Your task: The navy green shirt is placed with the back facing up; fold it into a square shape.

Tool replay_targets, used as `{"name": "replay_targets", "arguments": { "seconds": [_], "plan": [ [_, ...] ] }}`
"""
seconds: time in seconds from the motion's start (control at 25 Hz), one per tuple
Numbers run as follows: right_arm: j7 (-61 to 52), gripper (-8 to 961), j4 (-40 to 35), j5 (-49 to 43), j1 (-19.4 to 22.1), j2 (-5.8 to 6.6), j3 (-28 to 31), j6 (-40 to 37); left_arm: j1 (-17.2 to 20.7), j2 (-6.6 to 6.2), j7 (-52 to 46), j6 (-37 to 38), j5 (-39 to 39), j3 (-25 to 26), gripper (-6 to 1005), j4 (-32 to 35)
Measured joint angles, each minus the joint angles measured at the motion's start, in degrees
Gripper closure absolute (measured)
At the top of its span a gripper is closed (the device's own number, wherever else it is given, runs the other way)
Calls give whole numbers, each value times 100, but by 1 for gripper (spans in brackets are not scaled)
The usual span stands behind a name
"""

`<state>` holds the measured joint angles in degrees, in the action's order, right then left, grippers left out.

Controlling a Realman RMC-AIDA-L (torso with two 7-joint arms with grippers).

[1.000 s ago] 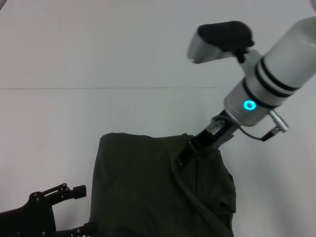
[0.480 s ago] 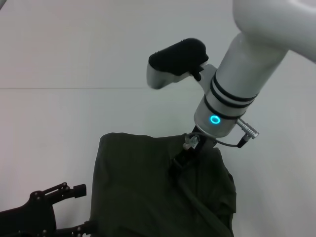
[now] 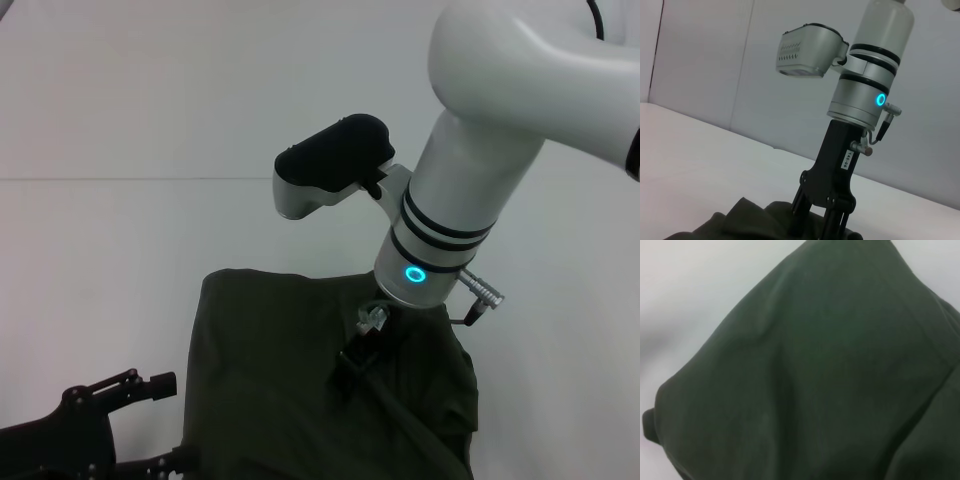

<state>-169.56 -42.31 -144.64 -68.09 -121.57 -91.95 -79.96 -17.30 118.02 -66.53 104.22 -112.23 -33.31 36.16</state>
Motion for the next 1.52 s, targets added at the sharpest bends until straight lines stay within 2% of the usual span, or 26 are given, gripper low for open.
{"name": "replay_targets", "arguments": {
  "seconds": [0.52,0.84,1.08,1.28,1.48,1.52],
  "plan": [
    [1,179,166,7,-3,5,-182,164,-2,0,0,-37,-1,2,112,-19],
    [37,243,165,91,3,2,-214,213,-1,0,1,-122,-1,9,111,-61],
    [78,415,138,203,30,2,-359,221,-2,0,8,-179,3,12,111,-72],
    [25,660,136,210,41,10,-365,225,5,-1,14,-183,4,19,111,-75],
    [26,866,136,210,42,12,-374,223,13,-18,23,-183,5,19,112,-75],
    [32,875,136,209,45,12,-376,223,14,-17,25,-183,6,18,112,-75]
  ]
}}
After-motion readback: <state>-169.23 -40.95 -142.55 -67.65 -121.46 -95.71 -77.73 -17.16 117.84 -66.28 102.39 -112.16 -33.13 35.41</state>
